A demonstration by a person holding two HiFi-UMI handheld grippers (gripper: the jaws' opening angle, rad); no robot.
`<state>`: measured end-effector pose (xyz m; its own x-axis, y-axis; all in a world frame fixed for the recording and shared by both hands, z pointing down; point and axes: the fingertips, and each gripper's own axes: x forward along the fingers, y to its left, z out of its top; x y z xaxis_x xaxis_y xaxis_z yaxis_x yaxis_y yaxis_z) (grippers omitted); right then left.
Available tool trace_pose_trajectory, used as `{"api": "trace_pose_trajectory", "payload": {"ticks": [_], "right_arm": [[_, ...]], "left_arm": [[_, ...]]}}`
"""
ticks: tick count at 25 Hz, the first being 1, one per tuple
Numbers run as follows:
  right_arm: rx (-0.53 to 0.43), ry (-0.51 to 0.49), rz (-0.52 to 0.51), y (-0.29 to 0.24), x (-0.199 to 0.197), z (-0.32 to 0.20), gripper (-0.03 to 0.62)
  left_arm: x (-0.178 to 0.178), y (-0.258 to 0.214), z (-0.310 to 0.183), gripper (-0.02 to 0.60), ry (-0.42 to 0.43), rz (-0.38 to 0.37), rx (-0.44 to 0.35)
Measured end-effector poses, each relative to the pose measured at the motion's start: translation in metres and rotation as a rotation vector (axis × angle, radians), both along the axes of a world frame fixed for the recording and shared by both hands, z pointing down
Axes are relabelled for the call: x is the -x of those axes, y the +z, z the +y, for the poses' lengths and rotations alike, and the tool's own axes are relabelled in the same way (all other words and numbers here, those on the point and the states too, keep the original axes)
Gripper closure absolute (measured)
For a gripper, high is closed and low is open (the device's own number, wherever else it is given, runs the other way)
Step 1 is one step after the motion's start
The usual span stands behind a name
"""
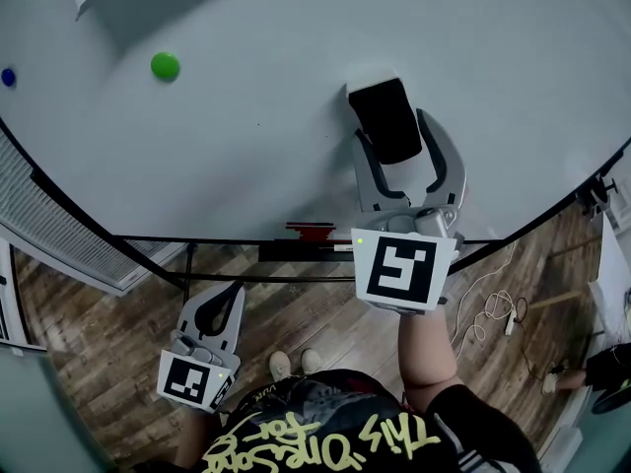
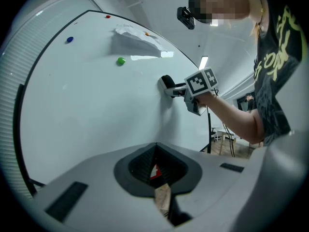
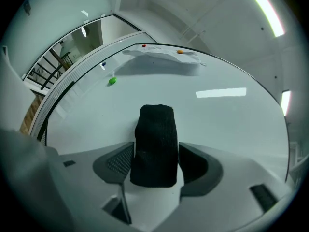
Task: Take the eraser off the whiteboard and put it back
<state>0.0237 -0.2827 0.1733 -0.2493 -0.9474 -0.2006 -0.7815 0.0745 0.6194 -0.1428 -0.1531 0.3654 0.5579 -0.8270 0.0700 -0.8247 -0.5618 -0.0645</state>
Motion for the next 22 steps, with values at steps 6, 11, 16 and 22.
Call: {"api": "trace_pose_trajectory", "payload": {"ticks": [6, 11, 16, 22], "right_arm": [[-0.016, -0.002, -0.041, -0.0018, -0.0002, -0.0042, 0.323], [-0.027, -0.015, -0.054, -0.0041, -0.0001, -0.0024, 0.324], [-0.029, -0.002, -0.044, -0.0042, -0.0019, -0.0024, 0.326], [-0.028, -0.025, -0.049, -0.0045, -0.0018, -0.0015, 0.329]], "left_arm": [[0.0041, -0.0012, 0.0007, 0.574, -0.012, 0.002, 0.001], [0.0079, -0.0010, 0.0018, 0.574, -0.022, -0.001, 0.005], [0.0055, -0.0021, 0.0008, 0.575, -0.020, -0.003, 0.003], [0.0032, -0.0049, 0.0022, 0.574, -0.019, -0.009, -0.004]]}}
